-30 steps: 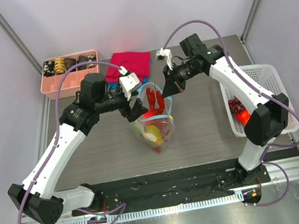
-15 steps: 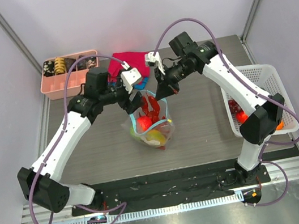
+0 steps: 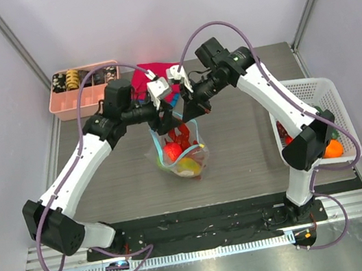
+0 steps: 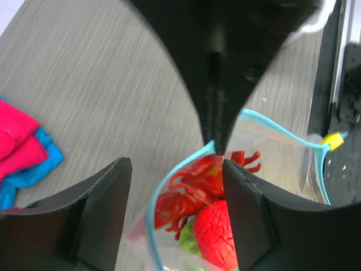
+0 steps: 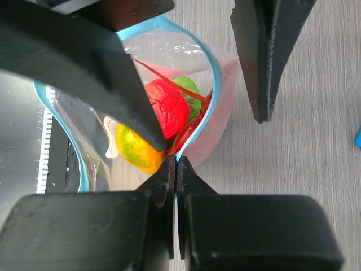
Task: Place the food in the zip-top bag and seal the zipper
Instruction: Adjust the zipper food storage bag at the center of the board.
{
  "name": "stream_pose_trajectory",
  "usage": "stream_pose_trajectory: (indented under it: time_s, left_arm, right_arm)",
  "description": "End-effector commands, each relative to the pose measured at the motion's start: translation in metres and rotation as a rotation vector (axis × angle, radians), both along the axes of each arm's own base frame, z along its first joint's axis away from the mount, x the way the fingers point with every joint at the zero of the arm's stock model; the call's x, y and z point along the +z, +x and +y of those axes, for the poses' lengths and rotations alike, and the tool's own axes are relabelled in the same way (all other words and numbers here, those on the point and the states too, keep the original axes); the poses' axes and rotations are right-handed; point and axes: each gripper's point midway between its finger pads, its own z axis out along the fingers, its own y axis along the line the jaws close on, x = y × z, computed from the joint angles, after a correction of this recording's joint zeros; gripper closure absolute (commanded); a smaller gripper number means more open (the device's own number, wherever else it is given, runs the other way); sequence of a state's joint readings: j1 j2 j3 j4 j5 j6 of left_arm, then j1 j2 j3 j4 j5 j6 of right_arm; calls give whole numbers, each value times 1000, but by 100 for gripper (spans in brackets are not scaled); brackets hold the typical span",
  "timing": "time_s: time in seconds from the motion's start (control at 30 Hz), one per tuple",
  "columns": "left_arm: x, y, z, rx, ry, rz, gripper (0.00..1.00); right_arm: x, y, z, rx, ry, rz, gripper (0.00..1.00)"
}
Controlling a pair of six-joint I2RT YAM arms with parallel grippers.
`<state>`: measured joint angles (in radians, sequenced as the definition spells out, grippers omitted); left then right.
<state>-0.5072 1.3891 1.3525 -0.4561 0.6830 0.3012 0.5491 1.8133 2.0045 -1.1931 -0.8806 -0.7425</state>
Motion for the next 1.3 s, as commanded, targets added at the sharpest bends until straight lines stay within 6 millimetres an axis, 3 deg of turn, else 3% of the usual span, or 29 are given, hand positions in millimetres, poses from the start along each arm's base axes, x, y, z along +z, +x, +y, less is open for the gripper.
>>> stream_pose_trajectory:
  time_s: [0.0, 0.2, 0.43, 0.63, 0.73, 0.77, 0.83, 0.93, 0.97, 1.03, 1.07, 1.1, 1.17, 1.2, 1.27]
  left_arm:
    - [5, 25, 4, 150, -101, 94, 38]
    - [-18, 51, 27, 359, -64, 151, 45]
    - [-45, 44, 45, 323, 84, 161, 66]
    - [-55, 45, 55, 335, 135, 207, 98]
    - [-46, 47, 60, 343, 46, 278, 100]
    - [-42, 51, 67, 360, 15, 293, 100]
    - [-35, 49, 68, 343, -37, 317, 100]
    - [-29, 48, 72, 337, -81, 295, 100]
    - [-27, 48, 72, 324, -82, 264, 100]
    - [-29, 45, 73, 313, -80, 243, 100]
    - [-29, 45, 73, 309, -79, 234, 100]
    - [-30, 45, 74, 312, -78, 236, 100]
    - [-31, 44, 73, 305, -78, 244, 100]
    - [-33, 44, 73, 309, -77, 253, 100]
    - [-33, 45, 72, 308, -77, 260, 100]
  right_arm:
    - [26, -3, 7, 39, 58, -74, 99]
    - [30, 0, 10, 37, 72, -78, 99]
    - [28, 3, 10, 40, 66, -97, 99]
    - [31, 11, 12, 20, 70, -122, 99]
    - [36, 20, 10, -27, 69, -148, 84]
    - [38, 23, 9, -57, 69, -137, 60]
    - [45, 32, -3, -131, 68, -130, 33]
    - [49, 38, -23, -226, 95, -93, 24]
    - [53, 43, -41, -290, 122, -91, 23]
    - [48, 42, -57, -325, 129, -111, 20]
    - [61, 38, -71, -348, 150, -199, 20]
    - [30, 34, -77, -357, 117, -166, 20]
    - [32, 38, -82, -389, 187, -248, 20]
    - [15, 23, -87, -399, 195, -237, 20]
    - [-4, 23, -85, -406, 247, -286, 18]
